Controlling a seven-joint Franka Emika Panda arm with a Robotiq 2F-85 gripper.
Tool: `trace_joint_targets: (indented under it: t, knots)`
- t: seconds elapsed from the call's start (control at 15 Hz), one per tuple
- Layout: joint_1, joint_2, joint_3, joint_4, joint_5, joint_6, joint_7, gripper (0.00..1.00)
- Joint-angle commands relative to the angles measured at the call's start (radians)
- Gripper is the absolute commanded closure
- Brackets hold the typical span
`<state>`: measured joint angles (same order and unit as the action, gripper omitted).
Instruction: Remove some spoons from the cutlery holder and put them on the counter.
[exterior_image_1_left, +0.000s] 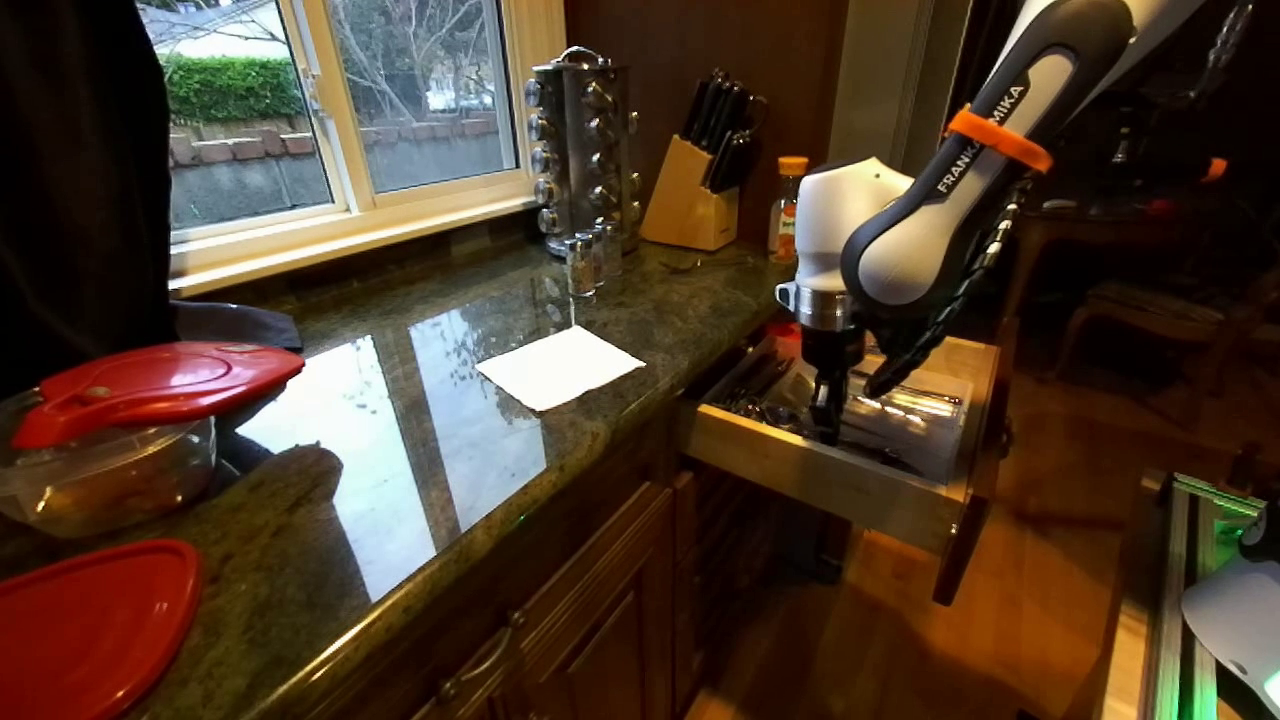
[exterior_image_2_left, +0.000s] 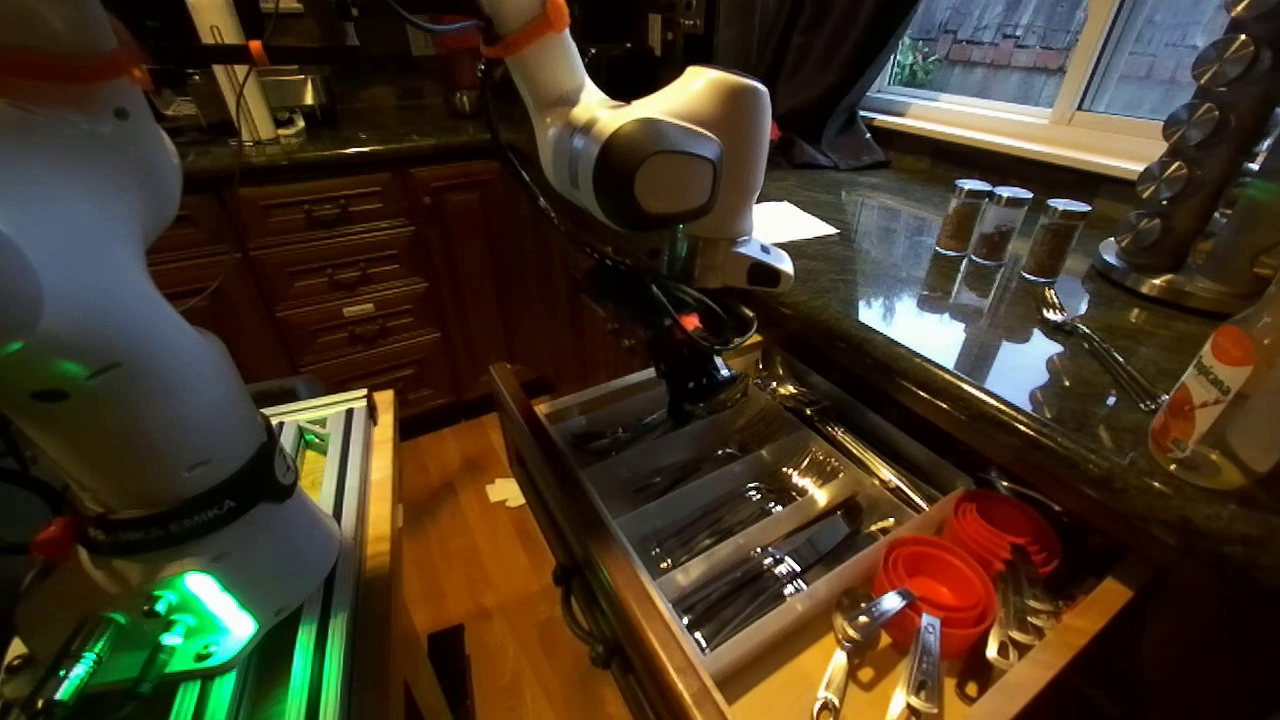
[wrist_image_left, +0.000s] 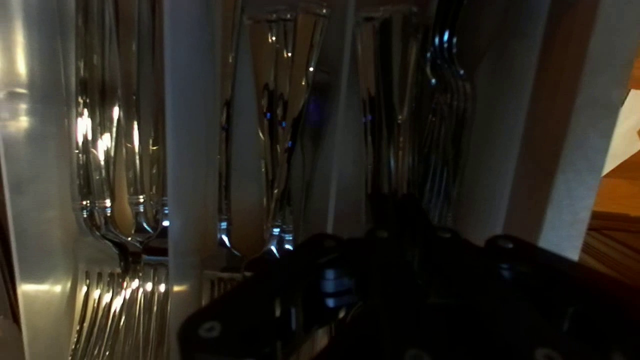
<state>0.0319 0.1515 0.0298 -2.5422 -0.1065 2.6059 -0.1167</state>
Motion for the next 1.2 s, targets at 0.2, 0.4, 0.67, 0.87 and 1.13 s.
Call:
trace_joint_targets:
  t: [0.2,0.4,0.67,0.87,1.13]
  knots:
    - [0.025,-0.061,-0.010,-0.010,-0.124,-0.070,0.102,0.98]
    - [0.026,-0.069,-0.007,0.001,-0.160,-0.119,0.126,0.98]
    - [0.034,-0.083,-0.003,0.020,-0.234,-0.189,0.157,0.98]
    - [0.042,-0.084,0.004,0.042,-0.295,-0.256,0.171,0.98]
    - [0.051,-0.094,0.010,0.054,-0.381,-0.367,0.163,0.98]
